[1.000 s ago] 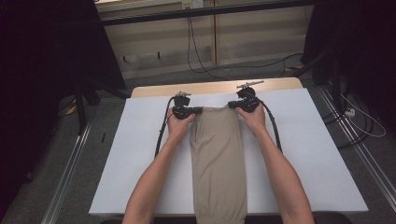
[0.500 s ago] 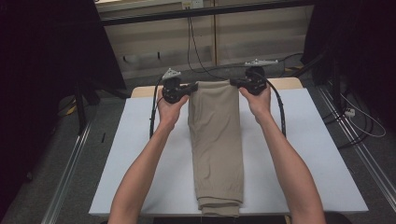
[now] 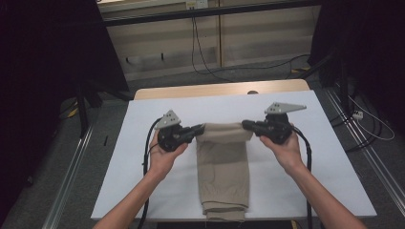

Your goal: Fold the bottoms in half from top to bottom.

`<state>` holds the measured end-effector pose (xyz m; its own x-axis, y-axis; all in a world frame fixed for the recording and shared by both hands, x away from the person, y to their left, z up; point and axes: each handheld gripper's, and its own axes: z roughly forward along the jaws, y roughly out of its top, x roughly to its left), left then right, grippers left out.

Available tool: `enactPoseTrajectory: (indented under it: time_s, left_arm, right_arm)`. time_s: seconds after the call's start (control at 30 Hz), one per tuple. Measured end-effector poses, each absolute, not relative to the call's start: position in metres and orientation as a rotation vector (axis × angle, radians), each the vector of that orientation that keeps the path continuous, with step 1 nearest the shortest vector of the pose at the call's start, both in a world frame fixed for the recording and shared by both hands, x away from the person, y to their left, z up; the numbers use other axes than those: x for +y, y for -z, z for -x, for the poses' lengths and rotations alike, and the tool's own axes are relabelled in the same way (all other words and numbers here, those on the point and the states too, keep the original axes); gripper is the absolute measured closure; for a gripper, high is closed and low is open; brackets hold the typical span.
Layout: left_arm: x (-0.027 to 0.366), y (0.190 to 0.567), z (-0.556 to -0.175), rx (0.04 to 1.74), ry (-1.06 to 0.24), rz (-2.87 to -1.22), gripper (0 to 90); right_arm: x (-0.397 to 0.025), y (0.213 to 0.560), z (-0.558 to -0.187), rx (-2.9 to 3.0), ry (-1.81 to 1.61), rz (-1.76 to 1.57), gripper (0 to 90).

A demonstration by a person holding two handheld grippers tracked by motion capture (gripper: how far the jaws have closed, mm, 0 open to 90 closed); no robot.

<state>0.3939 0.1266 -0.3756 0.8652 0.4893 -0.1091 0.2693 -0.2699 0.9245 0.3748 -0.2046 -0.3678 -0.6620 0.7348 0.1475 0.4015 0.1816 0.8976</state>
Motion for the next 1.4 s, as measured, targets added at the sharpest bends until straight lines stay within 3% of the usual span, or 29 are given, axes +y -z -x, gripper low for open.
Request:
enactPoseTrajectory:
  time_s: [0.37, 0.63, 0.7, 0.77, 0.83, 0.93, 1.03, 1.1, 1.4]
  left_arm:
    - [0.146, 0.419, -0.299, 0.477, -0.081, -2.013, 85.9]
    - [0.144, 0.434, -0.264, 0.428, -0.012, -2.122, 83.7]
    - [0.143, 0.434, -0.265, 0.445, -0.007, -2.112, 76.8]
    - [0.145, 0.433, -0.269, 0.476, -0.027, -2.100, 61.8]
    - [0.149, 0.433, -0.274, 0.495, -0.064, -2.087, 55.9]
    - [0.154, 0.432, -0.284, 0.567, -0.106, -2.074, 37.4]
    - [0.161, 0.431, -0.294, 0.632, -0.166, -2.053, 25.2]
    - [0.167, 0.431, -0.304, 0.663, -0.224, -2.042, 23.3]
    - [0.204, 0.434, -0.345, 0.861, -0.385, -1.918, 6.6]
  right_arm:
    - [-0.192, 0.409, -0.275, 2.357, -1.435, -1.001, 87.9]
    - [-0.183, 0.434, -0.227, 2.467, -1.346, -0.953, 84.6]
    - [-0.185, 0.438, -0.225, 2.469, -1.326, -0.954, 72.3]
    - [-0.187, 0.439, -0.229, 2.447, -1.323, -0.989, 57.8]
    - [-0.190, 0.437, -0.234, 2.405, -1.355, -1.006, 51.0]
    - [-0.195, 0.434, -0.244, 2.338, -1.371, -1.043, 39.2]
    - [-0.202, 0.432, -0.255, 2.280, -1.369, -1.079, 33.6]
    - [-0.208, 0.431, -0.262, 2.235, -1.340, -1.104, 27.3]
    - [-0.236, 0.437, -0.290, 2.095, -1.269, -1.248, 19.3]
